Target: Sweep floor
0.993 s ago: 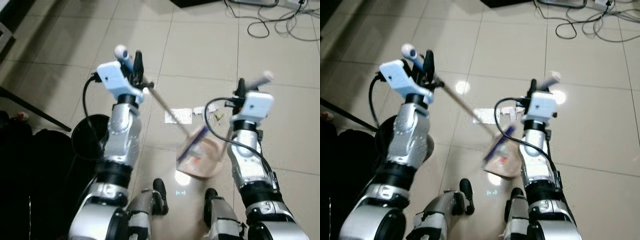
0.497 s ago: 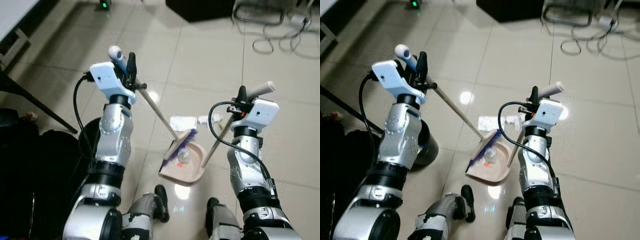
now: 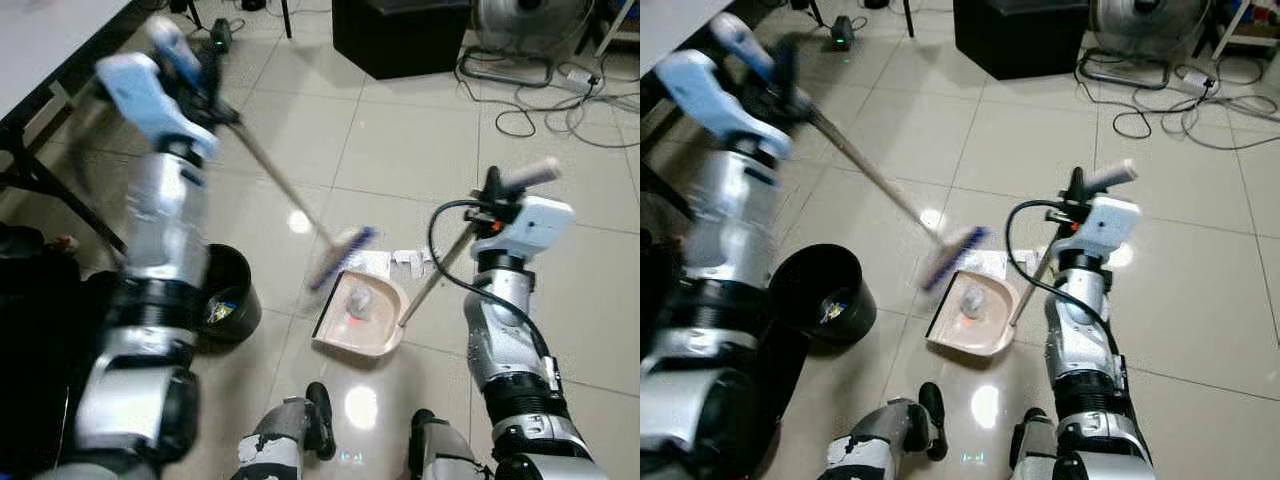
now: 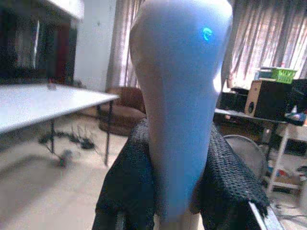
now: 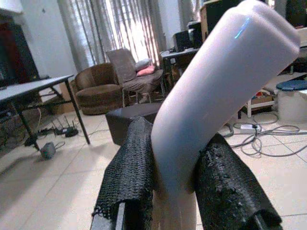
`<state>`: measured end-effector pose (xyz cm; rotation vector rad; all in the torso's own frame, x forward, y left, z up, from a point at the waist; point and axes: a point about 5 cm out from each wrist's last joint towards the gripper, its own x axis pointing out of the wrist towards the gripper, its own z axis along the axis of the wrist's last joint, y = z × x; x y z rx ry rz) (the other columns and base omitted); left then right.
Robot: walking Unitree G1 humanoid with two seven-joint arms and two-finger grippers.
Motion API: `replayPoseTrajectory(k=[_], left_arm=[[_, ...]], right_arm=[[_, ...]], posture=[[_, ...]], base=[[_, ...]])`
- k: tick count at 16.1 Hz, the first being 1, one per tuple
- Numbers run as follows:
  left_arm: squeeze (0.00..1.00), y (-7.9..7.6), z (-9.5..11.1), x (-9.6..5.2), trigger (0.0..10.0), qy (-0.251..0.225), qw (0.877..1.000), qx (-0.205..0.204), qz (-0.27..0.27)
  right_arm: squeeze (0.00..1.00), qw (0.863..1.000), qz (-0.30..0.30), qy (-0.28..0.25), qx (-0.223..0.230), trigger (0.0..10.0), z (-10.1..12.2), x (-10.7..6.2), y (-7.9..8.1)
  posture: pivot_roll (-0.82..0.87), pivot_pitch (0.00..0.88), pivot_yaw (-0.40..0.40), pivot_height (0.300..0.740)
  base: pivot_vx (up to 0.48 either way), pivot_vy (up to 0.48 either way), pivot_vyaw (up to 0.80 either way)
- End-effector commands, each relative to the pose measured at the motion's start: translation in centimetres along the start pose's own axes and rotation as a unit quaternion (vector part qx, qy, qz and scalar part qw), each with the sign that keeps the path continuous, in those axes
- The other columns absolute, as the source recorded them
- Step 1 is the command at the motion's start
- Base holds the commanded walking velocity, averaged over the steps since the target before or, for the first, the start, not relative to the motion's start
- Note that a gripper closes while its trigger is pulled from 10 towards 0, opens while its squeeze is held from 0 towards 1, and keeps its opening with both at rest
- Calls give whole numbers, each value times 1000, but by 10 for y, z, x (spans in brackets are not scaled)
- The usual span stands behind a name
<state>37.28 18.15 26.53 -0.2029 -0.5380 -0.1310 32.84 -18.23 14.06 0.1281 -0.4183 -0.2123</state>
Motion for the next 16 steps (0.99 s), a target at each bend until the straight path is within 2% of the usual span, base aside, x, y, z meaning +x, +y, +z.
replayPoseTrajectory(k=[1, 3, 4, 5, 7, 11, 13, 14, 15, 16], left_arm=[[0, 3, 11, 4, 10000, -22, 999, 28, -15], [0, 6, -4, -5, 10000, 22, 998, 47, -36], [0, 6, -17, -15, 10000, 51, 995, 70, -40], [0, 6, -22, -19, 10000, 62, 994, 78, -41], [0, 12, -40, -37, 10000, 90, 992, 88, -32], [0, 12, -40, -37, 10000, 90, 992, 88, -32], [0, 16, -52, -64, 10000, 116, 988, 100, -31], [0, 16, -53, -69, 10000, 123, 986, 103, -35], [0, 18, -58, -84, 10000, 149, 982, 103, -49], [0, 19, -60, -89, 10000, 159, 981, 102, -54]], right_arm=[[0, 999, 5, -32, 19, 10000, 14, 8, 5], [0, 999, -8, -35, 38, 10000, 20, 10, -1], [0, 998, -14, -42, 39, 10000, 27, 9, -5], [0, 998, -16, -44, 40, 10000, 30, 9, -7], [0, 997, -16, -57, 41, 10000, 47, 9, -17], [0, 997, -16, -57, 41, 10000, 47, 9, -17], [0, 996, -54, -61, 47, 10000, 65, -4, -43], [0, 995, -63, -59, 50, 10000, 68, -6, -47], [0, 995, -66, -59, 54, 10000, 76, -7, -49], [0, 995, -65, -61, 54, 10000, 79, -7, -49]], posture=[[82, 77, 112, 740], [59, 60, 120, 740], [39, 45, 119, 740], [34, 40, 118, 740], [13, 24, 109, 740], [13, 24, 109, 740], [-6, 4, 107, 740], [-6, 7, 107, 740], [-12, 2, 112, 740], [-12, 2, 112, 740]], base=[[0, 0, 0], [0, 0, 0], [0, 0, 0], [0, 0, 0], [0, 0, 0], [0, 0, 0], [0, 0, 0], [0, 0, 0], [0, 0, 0], [0, 0, 0]])
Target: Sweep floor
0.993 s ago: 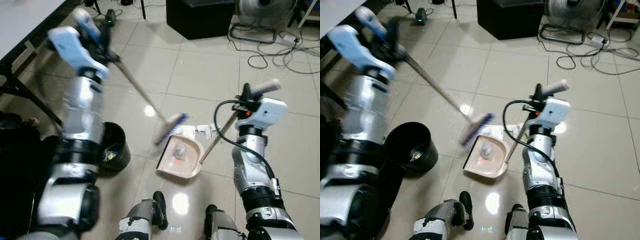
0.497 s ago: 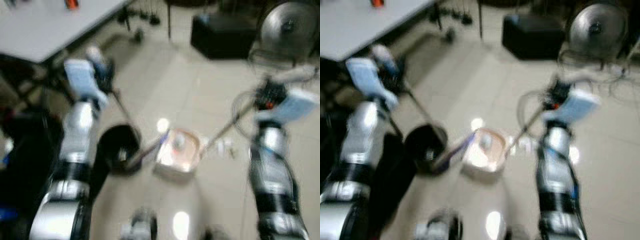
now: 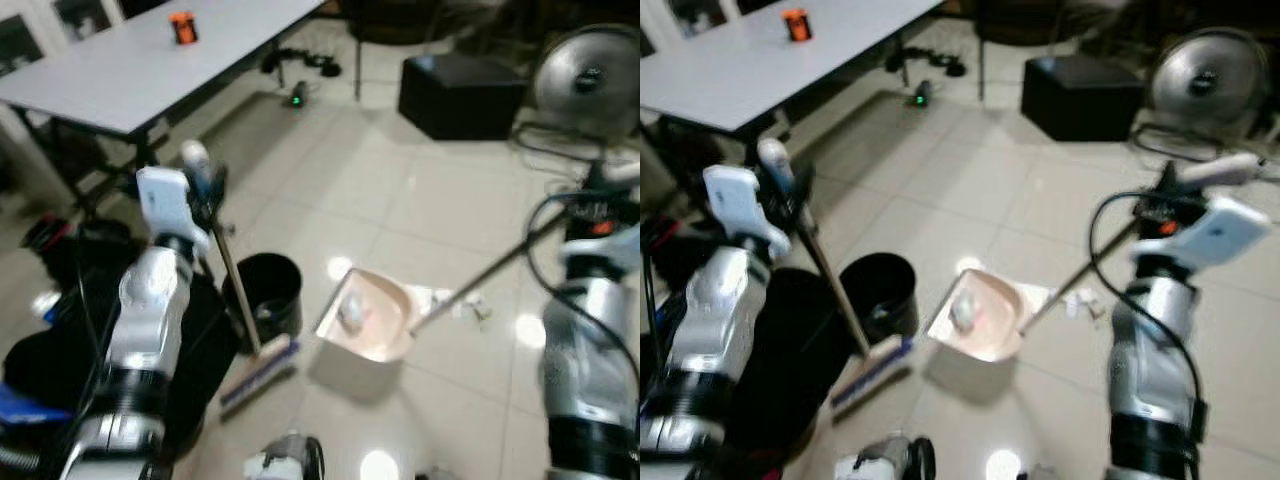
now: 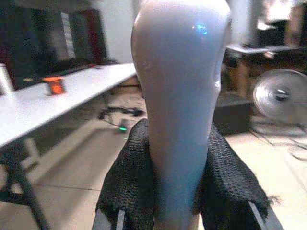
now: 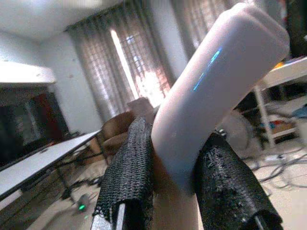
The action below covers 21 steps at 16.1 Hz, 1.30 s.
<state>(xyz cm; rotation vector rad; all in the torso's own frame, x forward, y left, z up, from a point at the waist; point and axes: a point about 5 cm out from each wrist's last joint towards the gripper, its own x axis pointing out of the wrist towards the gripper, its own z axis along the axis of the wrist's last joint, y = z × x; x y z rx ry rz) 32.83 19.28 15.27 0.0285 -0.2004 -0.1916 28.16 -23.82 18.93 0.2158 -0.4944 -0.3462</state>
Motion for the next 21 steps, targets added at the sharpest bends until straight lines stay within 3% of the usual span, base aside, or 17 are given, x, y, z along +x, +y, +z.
replayPoseTrajectory(k=[1, 3, 5, 7, 9, 14, 21], left_arm=[[0, 0, 7, -2, 10000, -4, 1000, 8, -18], [0, -8, -13, -26, 10000, 69, 996, -25, -41], [0, -13, -15, -35, 10000, 84, 995, -35, -48], [0, -16, -17, -45, 10000, 97, 995, -17, -30], [0, -20, -17, -52, 10000, 95, 994, -46, -37], [0, -32, -18, -62, 10000, 118, 991, -32, -55], [0, -29, -14, -64, 10000, 109, 994, -16, 0]], right_arm=[[0, 999, 11, -24, 23, 10000, 16, 4, 8], [0, 999, 37, -15, 28, 10000, 40, 11, 15], [0, 998, 45, -11, 37, 10000, 52, 16, 16], [0, 998, 30, -7, 58, 10000, 63, 22, 13], [0, 997, 34, 8, 67, 10000, 71, 28, 14], [0, 996, 52, 33, 58, 10000, 85, 40, 25], [0, 992, 85, 64, 68, 10000, 85, 53, 44]], posture=[[-16, 3, 112, 740], [-22, 2, 104, 740], [-21, 6, 102, 740], [-24, 0, 99, 740], [-26, 0, 90, 740], [-21, 0, 80, 740], [3, 0, 5, 740]], base=[[0, 0, 0], [0, 0, 0], [0, 0, 0], [0, 0, 0], [0, 0, 0], [0, 0, 0], [36, 0, 0]])
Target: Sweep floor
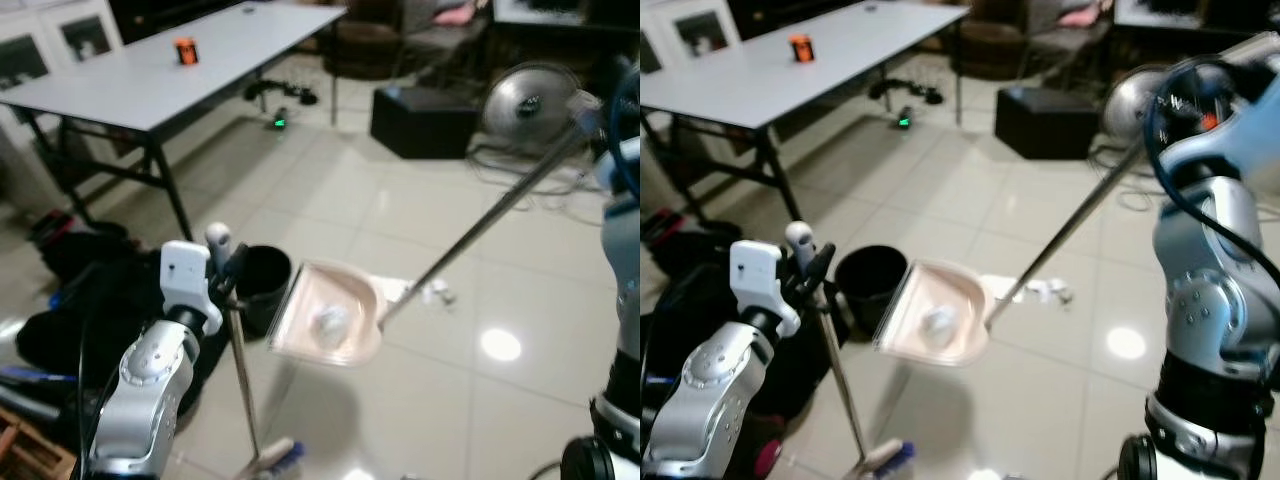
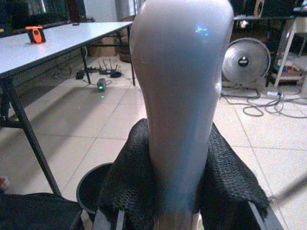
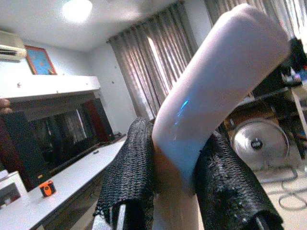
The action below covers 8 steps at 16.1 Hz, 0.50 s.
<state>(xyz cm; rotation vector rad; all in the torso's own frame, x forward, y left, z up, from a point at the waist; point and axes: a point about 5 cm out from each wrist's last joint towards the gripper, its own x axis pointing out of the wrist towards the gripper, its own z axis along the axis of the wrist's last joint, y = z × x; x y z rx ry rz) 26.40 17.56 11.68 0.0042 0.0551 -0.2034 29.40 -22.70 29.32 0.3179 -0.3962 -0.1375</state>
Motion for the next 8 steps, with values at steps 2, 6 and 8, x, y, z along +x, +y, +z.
replayPoseTrajectory(k=[2, 6, 8], left_arm=[[0, 1, 9, -4, 10000, -15, 1000, 12, 13], [0, 4, 9, -9, 10000, -10, 1000, 18, 20], [0, 4, 9, -10, 10000, -9, 1000, 20, 16]], right_arm=[[0, 1000, 3, -2, 5, 10000, 2, 5, 1], [0, 1000, -5, 4, 8, 10000, 1, 7, -4], [0, 1000, -8, 6, 6, 10000, 1, 6, -5]], posture=[[6, 0, 5, 740], [23, 0, 12, 740], [31, 0, 15, 740]], base=[[266, 0, 0], [290, 0, 0], [300, 0, 0]])
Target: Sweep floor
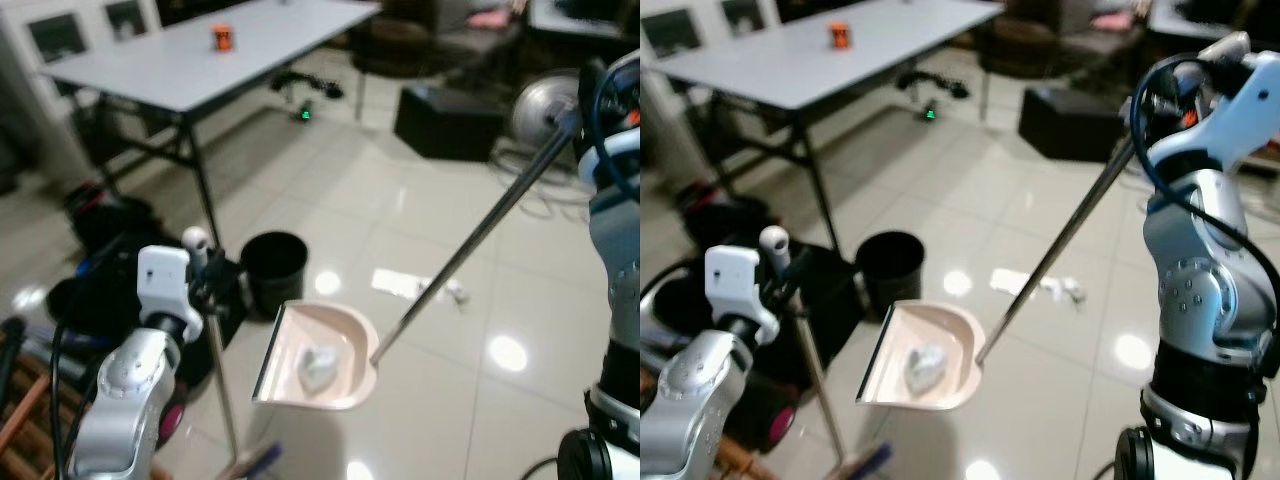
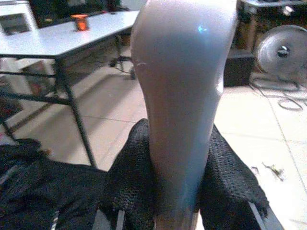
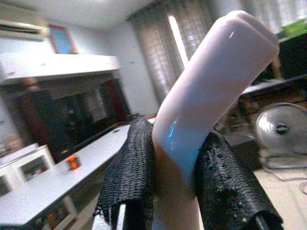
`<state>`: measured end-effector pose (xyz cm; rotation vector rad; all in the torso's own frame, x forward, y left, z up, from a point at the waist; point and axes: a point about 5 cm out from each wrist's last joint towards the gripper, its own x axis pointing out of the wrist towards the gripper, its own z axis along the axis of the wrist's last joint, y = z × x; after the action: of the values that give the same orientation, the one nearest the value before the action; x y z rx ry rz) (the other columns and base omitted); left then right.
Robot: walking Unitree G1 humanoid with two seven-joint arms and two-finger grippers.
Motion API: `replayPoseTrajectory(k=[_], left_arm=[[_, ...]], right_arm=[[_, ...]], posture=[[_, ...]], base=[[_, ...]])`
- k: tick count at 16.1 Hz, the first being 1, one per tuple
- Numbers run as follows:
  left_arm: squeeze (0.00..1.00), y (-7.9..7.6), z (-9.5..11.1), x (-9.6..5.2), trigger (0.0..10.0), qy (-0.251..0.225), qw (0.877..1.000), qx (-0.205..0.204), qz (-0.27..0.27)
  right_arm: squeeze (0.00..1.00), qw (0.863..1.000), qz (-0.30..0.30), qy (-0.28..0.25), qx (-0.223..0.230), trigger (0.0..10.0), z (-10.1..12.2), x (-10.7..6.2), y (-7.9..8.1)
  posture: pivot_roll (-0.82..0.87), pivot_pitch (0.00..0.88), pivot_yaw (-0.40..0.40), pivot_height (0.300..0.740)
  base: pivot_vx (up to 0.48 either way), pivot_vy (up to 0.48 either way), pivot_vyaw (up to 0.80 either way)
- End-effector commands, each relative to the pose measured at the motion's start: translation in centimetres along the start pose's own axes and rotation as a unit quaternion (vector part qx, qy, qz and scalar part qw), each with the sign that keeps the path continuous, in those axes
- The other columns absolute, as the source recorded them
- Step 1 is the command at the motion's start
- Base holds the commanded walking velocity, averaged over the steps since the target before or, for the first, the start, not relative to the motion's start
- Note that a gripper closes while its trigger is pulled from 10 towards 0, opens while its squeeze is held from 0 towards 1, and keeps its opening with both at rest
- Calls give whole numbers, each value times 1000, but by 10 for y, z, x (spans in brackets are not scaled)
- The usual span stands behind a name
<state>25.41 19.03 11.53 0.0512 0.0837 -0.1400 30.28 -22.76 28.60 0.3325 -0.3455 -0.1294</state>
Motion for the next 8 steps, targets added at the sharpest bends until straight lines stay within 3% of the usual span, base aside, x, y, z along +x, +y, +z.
replayPoseTrajectory(k=[1, 8], left_arm=[[0, -9, 12, 1, 10000, -25, 1000, -1, -18], [0, -11, 11, -1, 10000, -22, 1000, -6, -19]], right_arm=[[0, 1000, -7, -20, 0, 10000, 10, 0, -3], [0, 1000, 9, -17, -16, 10000, 12, -1, 0]], posture=[[33, 0, 21, 740], [24, 0, 19, 740]], base=[[307, 0, 0], [329, 0, 0]])
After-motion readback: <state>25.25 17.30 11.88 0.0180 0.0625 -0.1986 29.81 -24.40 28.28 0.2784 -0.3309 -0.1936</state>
